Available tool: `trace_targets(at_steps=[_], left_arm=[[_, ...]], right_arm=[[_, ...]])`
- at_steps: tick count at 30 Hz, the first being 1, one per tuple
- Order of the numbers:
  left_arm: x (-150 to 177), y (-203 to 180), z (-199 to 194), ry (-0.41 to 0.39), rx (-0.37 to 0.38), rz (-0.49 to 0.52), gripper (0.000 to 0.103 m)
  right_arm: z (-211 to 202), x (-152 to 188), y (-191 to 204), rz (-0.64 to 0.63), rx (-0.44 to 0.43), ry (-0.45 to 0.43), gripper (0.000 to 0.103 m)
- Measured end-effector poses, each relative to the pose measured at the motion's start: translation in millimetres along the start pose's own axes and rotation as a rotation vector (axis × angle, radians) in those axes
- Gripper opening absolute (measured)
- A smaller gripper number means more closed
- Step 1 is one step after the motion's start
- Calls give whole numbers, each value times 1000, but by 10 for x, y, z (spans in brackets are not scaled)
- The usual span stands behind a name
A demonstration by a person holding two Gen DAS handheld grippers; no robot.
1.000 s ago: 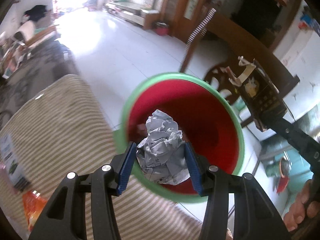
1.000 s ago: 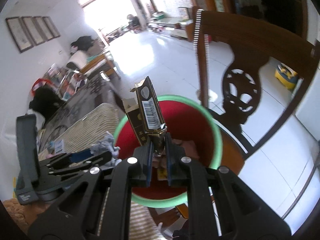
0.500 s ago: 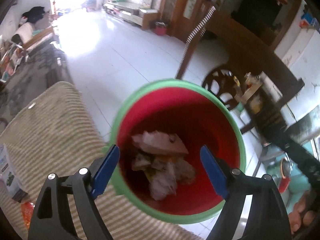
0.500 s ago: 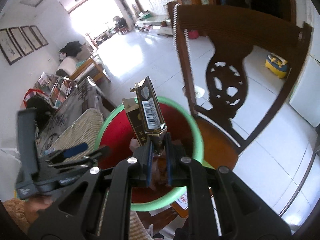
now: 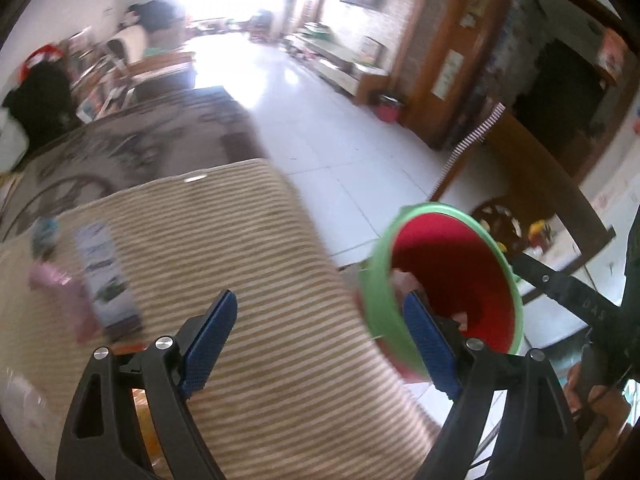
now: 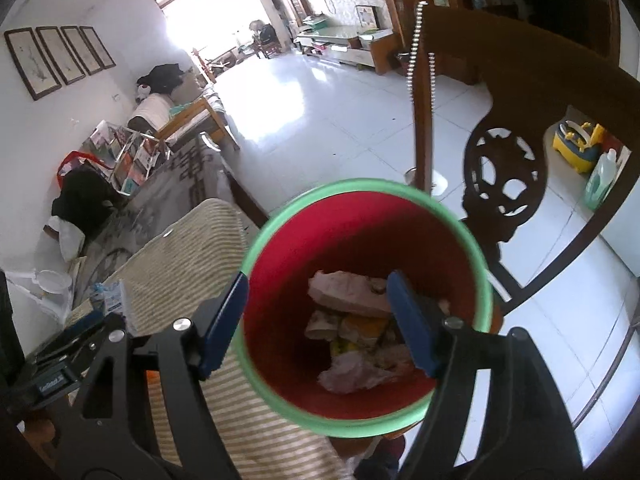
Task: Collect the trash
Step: 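Open the right gripper over the bucket to drop the brown box, then grasp the clear water bottle with the left gripper while the right gripper grasps the orange chip bag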
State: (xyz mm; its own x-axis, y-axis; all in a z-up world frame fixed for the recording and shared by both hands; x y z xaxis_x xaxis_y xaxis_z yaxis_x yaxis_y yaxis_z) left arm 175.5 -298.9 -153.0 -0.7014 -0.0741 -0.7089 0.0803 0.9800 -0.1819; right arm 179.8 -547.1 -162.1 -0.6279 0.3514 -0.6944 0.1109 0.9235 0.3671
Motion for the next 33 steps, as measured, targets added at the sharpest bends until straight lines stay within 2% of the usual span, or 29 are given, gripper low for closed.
trace_targets(at_steps=[7,11,15,18,20,23,25,28,33], left_arm=[[215,824,-316,-24,-93,-137,81],[369,1353,-512,-25,-144,-206,81],[549,2000,-829,-61,-250,-300,81],[786,2592,-1028,-58,-341,-444,81],[981,2912,-1079,-26,-370,-551,81],[1254,3254,-1076,29,-376,-698,81],[1403,3389,-990,74,-360,-761,81],[1475,3462,-814,115,-327,-759,81],[1404,3570,-487,154,-303,-686,81]], right_arm=[[55,221,695,-78,-47,27,80],[153,475,1161,-123,-87,82,82],[182,726,1609,-193,-126,117,82],[193,901,1917,-223,-154,143,83],[206,1020,2121,-239,-172,164,83],[208,1173,2333,-266,-186,188,83],[217,1297,2464,-275,-193,209,84],[233,1456,2582,-279,-190,238,84],[301,1707,2597,-237,-158,290,87]])
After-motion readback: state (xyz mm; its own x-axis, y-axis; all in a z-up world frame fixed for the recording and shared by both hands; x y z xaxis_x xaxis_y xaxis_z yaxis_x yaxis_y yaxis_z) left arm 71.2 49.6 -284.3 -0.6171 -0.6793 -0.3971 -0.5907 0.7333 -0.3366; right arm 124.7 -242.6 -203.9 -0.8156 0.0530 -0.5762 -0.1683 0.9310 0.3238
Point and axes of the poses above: each gripper's, at about its wrist camera, not at the fingertips, and z roughly the way its jaws point, y to its left, x to its underside, the point moved 9 cm from there along z, roughly the way its jaws point, and after that the axes turned 10 degrees about -y, right-handed, at the moved point
